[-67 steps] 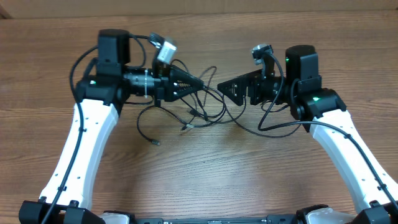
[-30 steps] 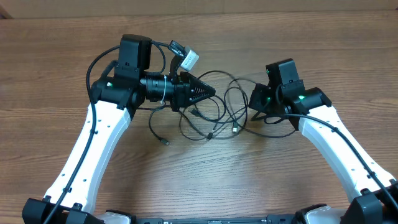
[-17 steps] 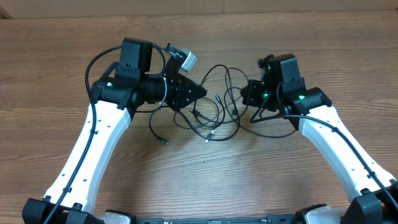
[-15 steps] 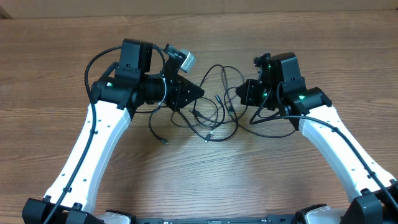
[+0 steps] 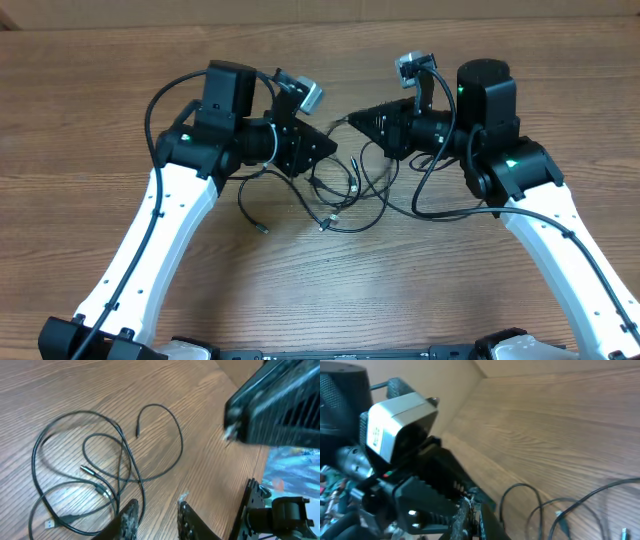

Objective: Untangle cables

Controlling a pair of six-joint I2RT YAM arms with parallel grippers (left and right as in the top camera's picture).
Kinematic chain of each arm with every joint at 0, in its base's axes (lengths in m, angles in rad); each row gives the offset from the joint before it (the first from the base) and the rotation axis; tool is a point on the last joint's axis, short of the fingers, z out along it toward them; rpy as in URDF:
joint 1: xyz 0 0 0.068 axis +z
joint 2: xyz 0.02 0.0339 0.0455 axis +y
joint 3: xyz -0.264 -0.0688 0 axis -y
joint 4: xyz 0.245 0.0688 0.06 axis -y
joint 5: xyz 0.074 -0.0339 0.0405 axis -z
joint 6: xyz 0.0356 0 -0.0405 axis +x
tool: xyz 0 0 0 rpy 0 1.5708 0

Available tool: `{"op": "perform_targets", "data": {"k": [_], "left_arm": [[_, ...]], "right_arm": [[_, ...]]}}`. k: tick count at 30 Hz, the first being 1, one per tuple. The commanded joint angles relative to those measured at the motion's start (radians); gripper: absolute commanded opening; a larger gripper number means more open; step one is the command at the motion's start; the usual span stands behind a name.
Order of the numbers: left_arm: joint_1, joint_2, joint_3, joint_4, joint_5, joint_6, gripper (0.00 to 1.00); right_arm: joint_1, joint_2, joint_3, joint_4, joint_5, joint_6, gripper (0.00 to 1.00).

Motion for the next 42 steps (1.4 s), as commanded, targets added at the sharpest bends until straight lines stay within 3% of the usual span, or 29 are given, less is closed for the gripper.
{"op": "perform_targets", "data": {"k": [1, 7, 13, 21, 26, 33, 38, 42], "left_arm": [[-0.007, -0.003, 0.012, 0.005, -0.036, -0.003, 0.27], [-0.007, -0.002, 0.012, -0.016, -0.145, -0.047, 0.45], [-0.026, 0.018, 0.012, -0.018, -0.158, -0.047, 0.50], [-0.095, 0.101, 0.026, 0.068, -0.235, -0.131, 0.56], [-0.115, 0.205, 0.124, 0.072, -0.266, -0.196, 0.62], [-0.146, 0.394, 0.290, 0.083, -0.291, -0.339, 0.63], [-0.164, 0.504, 0.300, 0.182, -0.287, -0.494, 0.62], [-0.187, 0.585, 0.300, 0.226, -0.281, -0.716, 0.59]], "right_arm": [[-0.001, -0.002, 0.021, -0.043, 0.037, -0.004, 0.06], [-0.002, -0.002, 0.021, -0.323, 0.528, 0.045, 0.16], [-0.016, -0.002, 0.021, -0.534, 0.856, 0.159, 0.34], [-0.117, -0.003, 0.021, -0.631, 0.829, 0.188, 0.39], [-0.163, -0.002, 0.021, -0.644, 0.746, 0.188, 0.47], [-0.166, -0.002, 0.021, -0.664, 0.742, 0.188, 0.50], [-0.166, -0.002, 0.021, -0.686, 0.742, 0.187, 0.50], [-0.166, -0.002, 0.021, -0.700, 0.742, 0.188, 0.50]]}}
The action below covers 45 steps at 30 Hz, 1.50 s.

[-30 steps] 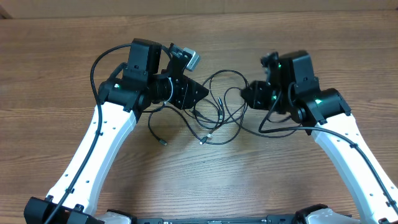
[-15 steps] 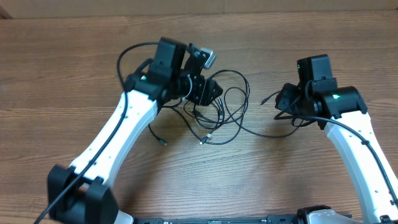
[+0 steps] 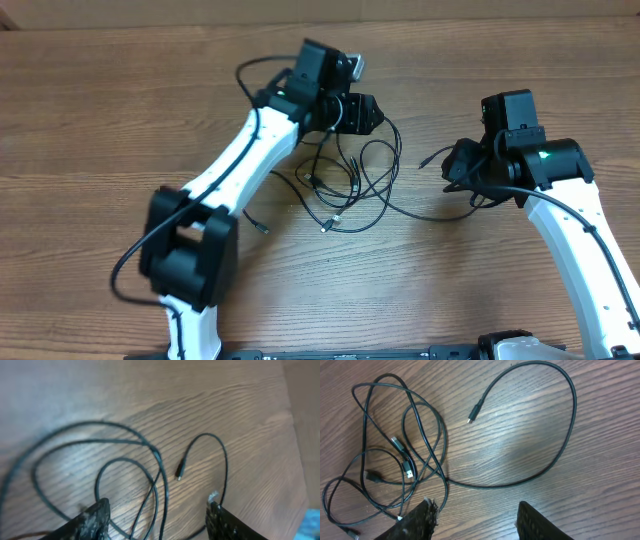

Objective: Untangle cables

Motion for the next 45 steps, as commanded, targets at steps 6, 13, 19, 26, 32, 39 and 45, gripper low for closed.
{"op": "perform_targets", "data": {"k": [6, 13, 19, 26, 32, 39, 45], "left_arm": [[-0.059, 0.143, 0.019, 0.132, 0.025, -0.370, 0.63], [-0.070, 0.196, 0.018, 0.287, 0.013, -0.441, 0.64], [-0.071, 0.228, 0.018, 0.373, -0.013, -0.494, 0.64], [-0.072, 0.235, 0.018, 0.406, -0.069, -0.575, 0.64], [-0.084, 0.235, 0.018, 0.485, -0.105, -0.684, 0.63], [-0.101, 0.235, 0.018, 0.507, -0.135, -0.723, 0.54], [-0.106, 0.235, 0.018, 0.516, -0.140, -0.769, 0.25]], "right_arm": [[-0.002, -0.003, 0.017, -0.011, -0.006, 0.004, 0.51], [-0.002, -0.003, 0.017, -0.026, -0.005, 0.003, 0.50], [-0.002, -0.003, 0.017, -0.027, -0.006, 0.004, 0.50], [-0.002, -0.003, 0.017, -0.027, -0.006, 0.004, 0.50], [-0.002, -0.003, 0.017, -0.033, -0.006, 0.004, 0.49], [-0.002, -0.003, 0.017, -0.037, -0.006, 0.003, 0.49], [-0.002, -0.003, 0.017, -0.041, -0.006, 0.000, 0.49]]}}
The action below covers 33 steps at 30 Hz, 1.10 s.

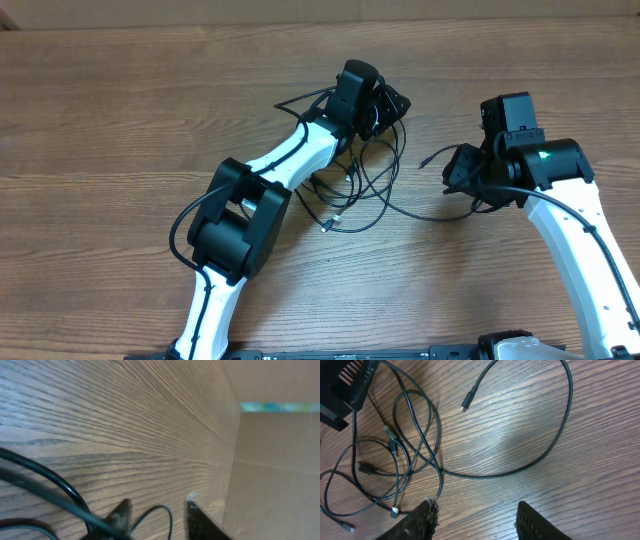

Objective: Untangle cables

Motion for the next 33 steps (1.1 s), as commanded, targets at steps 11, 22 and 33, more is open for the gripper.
{"op": "perform_targets", "data": {"k": [11, 22, 33], "left_arm": [[0.034, 0.006, 0.040, 0.240, 0.219, 0.131, 0.04], [0.112, -0.137, 0.334, -0.383, 0.145, 0.683, 0.04], [0.266, -0.164, 0.936, -1.172, 0.054, 0.857, 0.04]], "right_arm": [[-0.002, -0.003, 0.017, 0.002, -0.002, 0.000, 0.50], [-0.002, -0.003, 0.017, 0.014, -0.001, 0.000, 0.50], [-0.002, -0.003, 0.017, 0.019, -0.001, 0.000, 0.49]]}}
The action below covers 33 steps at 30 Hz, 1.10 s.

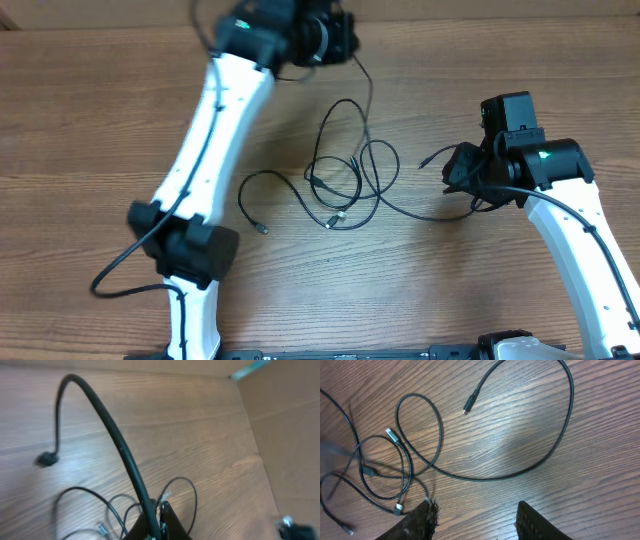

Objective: Untangle cables

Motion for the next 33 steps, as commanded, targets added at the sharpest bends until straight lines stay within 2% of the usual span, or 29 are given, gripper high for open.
{"op": "perform_targets", "data": {"k": [1, 8, 11, 14, 16, 19, 26, 29, 33], "left_arm": [[0.072, -0.033, 0.181, -0.129, -0.026, 0.098, 0.04], [0.222, -0.045, 0.464, -0.364, -0.026, 0.158, 0.04], [0.290, -0.062, 0.529, -0.439, -0.027, 0.168, 0.04], [0.361, -0.090, 0.566, -0.540, -0.099, 0.171, 0.04], [0.409, -0.116, 0.567, -0.616, -0.157, 0.171, 0.04], [0.432, -0.142, 0.555, -0.615, -0.138, 0.193, 0.04], [0.431, -0.215, 0.526, -0.615, -0.198, 0.204, 0.04], [0.431, -0.274, 0.447, -0.615, -0.200, 0.220, 0.04], [0.431, -0.404, 0.226, -0.615, -0.244, 0.220, 0.04]], "right_arm": [[-0.002, -0.003, 0.017, 0.008, -0.001, 0.000, 0.50], [-0.002, -0.003, 0.017, 0.013, -0.001, 0.000, 0.49], [-0.002, -0.003, 0.017, 0.013, -0.001, 0.000, 0.49], [-0.002, -0.003, 0.017, 0.014, -0.001, 0.000, 0.49], [-0.002, -0.003, 0.017, 0.014, -0.001, 0.000, 0.49], [-0.002, -0.003, 0.017, 0.021, -0.001, 0.001, 0.49], [-0.002, -0.003, 0.017, 0.013, -0.002, 0.001, 0.49], [-0.002, -0.003, 0.017, 0.015, -0.001, 0.001, 0.49], [-0.002, -0.003, 0.017, 0.017, -0.001, 0.001, 0.49]]}}
